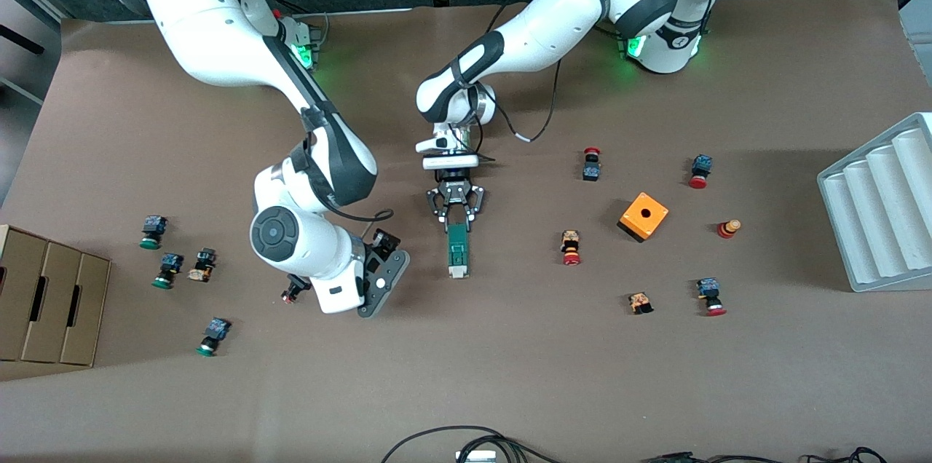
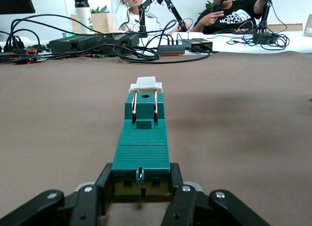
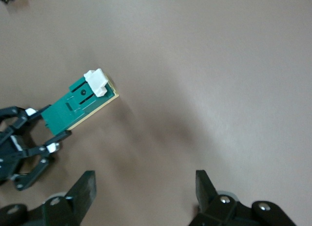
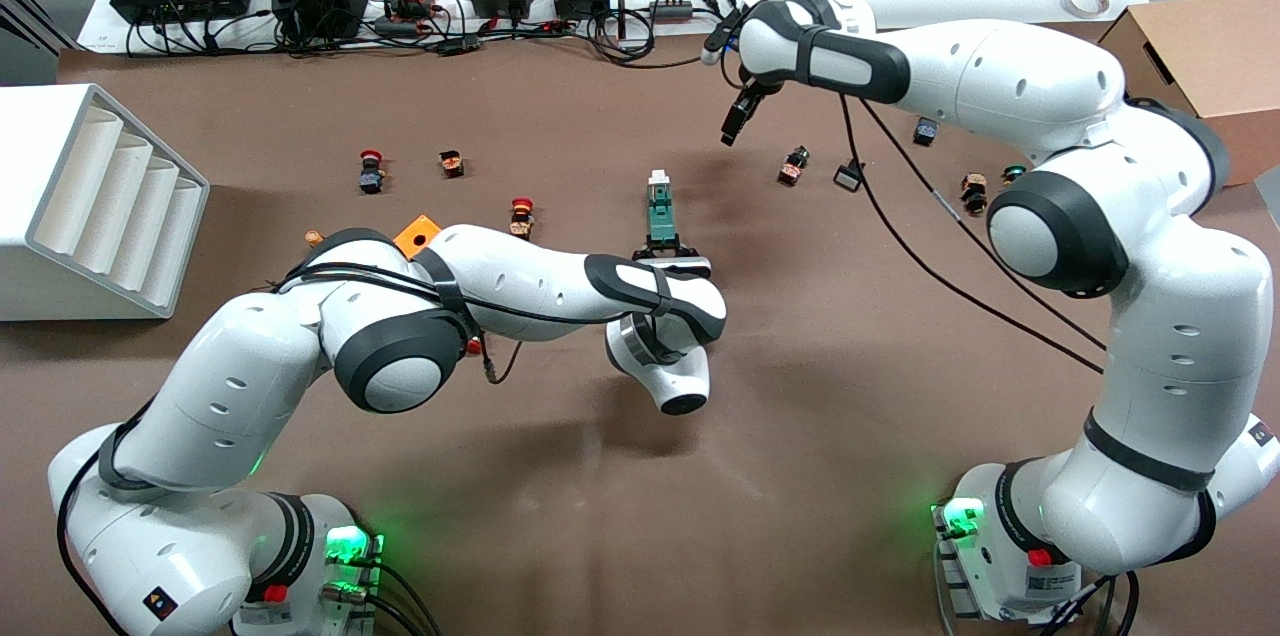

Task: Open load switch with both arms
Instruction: 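Move the right gripper over the white handle of the switch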

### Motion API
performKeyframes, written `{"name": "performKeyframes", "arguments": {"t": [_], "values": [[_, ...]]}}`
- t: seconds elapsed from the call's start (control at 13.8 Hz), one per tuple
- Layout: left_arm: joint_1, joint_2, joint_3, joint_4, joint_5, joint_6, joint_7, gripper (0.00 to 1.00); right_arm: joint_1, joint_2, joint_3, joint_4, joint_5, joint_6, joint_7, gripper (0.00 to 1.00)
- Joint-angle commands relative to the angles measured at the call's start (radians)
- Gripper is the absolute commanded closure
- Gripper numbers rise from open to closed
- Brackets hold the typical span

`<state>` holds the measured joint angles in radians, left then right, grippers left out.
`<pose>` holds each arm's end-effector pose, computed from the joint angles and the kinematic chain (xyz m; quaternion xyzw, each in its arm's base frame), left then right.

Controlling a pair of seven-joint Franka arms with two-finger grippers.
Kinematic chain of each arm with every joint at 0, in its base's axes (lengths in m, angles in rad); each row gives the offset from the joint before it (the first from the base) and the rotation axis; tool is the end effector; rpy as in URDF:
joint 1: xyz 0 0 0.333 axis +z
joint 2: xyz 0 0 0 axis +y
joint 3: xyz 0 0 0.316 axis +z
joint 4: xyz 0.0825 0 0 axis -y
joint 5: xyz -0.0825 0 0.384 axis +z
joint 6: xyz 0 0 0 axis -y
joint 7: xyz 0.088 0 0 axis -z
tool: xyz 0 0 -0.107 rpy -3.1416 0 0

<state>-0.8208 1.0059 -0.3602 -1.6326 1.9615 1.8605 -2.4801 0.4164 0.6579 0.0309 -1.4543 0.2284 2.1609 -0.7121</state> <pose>0.3358 -0.5660 0.0599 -0.8128 -0.0076 -0.5821 0.0204 0.6505 0.3175 0.3041 -0.8653 -0.4894 -0.0378 0.1014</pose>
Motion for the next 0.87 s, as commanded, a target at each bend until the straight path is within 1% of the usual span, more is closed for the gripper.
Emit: {"name": "performKeyframes", "arguments": {"t": [0.0,0.15,0.36,0.51,0.65,0.8], "values": [[-0.004,0.026,0.007,0.036,0.011,0.025,0.024,0.57,0.053,0.046,-0.016,0.042,-0.018,0.054,-0.073,0.09],[-0.003,0.026,0.007,0.036,0.011,0.025,0.027,0.57,0.087,0.068,-0.017,0.042,-0.018,0.114,-0.107,0.09],[-0.004,0.026,0.007,0.037,0.011,0.025,0.029,0.57,0.153,0.118,-0.048,0.042,-0.017,0.218,-0.136,0.07],[-0.003,0.026,0.007,0.037,0.011,0.025,0.029,0.57,0.183,0.138,-0.049,0.043,-0.017,0.261,-0.147,0.08],[-0.003,0.026,0.007,0.037,0.010,0.026,0.030,0.57,0.188,0.150,-0.051,0.043,-0.015,0.283,-0.144,0.10],[-0.003,0.026,0.007,0.037,0.011,0.026,0.030,0.57,0.191,0.160,-0.051,0.043,-0.015,0.300,-0.152,0.15]]}}
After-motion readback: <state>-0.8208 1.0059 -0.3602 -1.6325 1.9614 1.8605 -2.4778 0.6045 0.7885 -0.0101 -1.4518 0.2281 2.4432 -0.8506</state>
